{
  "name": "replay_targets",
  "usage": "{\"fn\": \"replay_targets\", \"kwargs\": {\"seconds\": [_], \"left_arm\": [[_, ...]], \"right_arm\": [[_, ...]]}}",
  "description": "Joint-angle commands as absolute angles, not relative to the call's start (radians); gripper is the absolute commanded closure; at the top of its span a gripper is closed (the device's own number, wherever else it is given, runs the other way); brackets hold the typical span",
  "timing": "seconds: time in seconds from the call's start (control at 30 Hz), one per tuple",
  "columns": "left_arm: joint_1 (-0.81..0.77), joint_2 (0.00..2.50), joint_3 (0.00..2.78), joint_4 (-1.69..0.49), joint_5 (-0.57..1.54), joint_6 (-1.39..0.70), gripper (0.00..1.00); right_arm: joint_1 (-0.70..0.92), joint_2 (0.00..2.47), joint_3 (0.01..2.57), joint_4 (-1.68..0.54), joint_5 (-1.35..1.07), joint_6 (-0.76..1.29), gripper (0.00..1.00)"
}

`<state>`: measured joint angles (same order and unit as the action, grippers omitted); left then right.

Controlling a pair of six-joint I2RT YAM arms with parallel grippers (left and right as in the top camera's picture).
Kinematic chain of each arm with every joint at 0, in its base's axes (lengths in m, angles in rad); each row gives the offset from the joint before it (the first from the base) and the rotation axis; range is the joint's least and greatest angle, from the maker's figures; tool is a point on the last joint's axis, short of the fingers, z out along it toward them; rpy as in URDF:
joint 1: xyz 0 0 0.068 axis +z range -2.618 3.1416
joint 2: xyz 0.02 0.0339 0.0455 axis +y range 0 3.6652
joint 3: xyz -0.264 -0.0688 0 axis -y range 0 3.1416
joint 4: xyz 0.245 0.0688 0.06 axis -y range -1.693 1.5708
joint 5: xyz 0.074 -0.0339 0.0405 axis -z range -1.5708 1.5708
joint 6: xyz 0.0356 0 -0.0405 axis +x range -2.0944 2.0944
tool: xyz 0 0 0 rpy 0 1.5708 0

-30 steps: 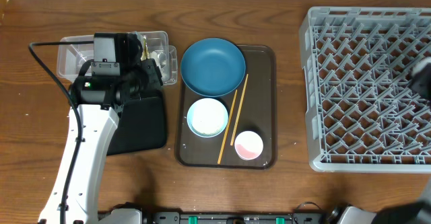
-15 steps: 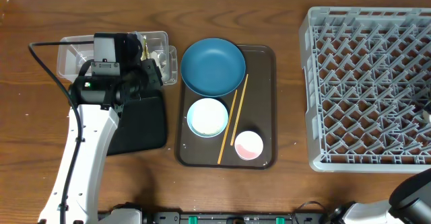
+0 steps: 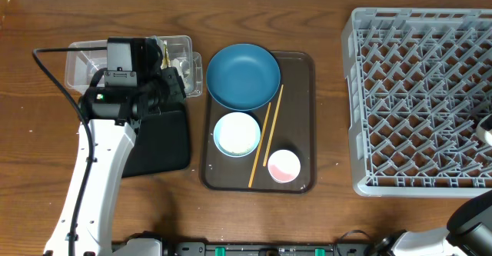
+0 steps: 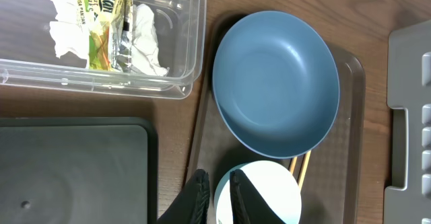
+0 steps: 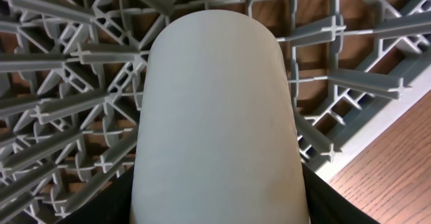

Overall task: Sort waste into correct bins and load items into the dishwasher rack
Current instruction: 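Lower the white cup onto the rack and release it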

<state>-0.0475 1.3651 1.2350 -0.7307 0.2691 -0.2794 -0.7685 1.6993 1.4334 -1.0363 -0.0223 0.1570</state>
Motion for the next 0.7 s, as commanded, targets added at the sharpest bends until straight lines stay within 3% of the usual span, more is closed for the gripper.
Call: {"fn": "replay_targets", "kwargs": {"seconds": [0.0,0.67], "left_arm": [[-0.044,1.360,1.245,-0.733,0.257,-0.259,0.85],[-0.044,1.360,1.245,-0.746,0.257,-0.259,0.85]], "right_arm": [[-0.796,1.718,1.427,-1.061,0.043,0.179,0.99],[-0.834,1.707,1.435,-1.127,0.010,0.205,0.99]]}}
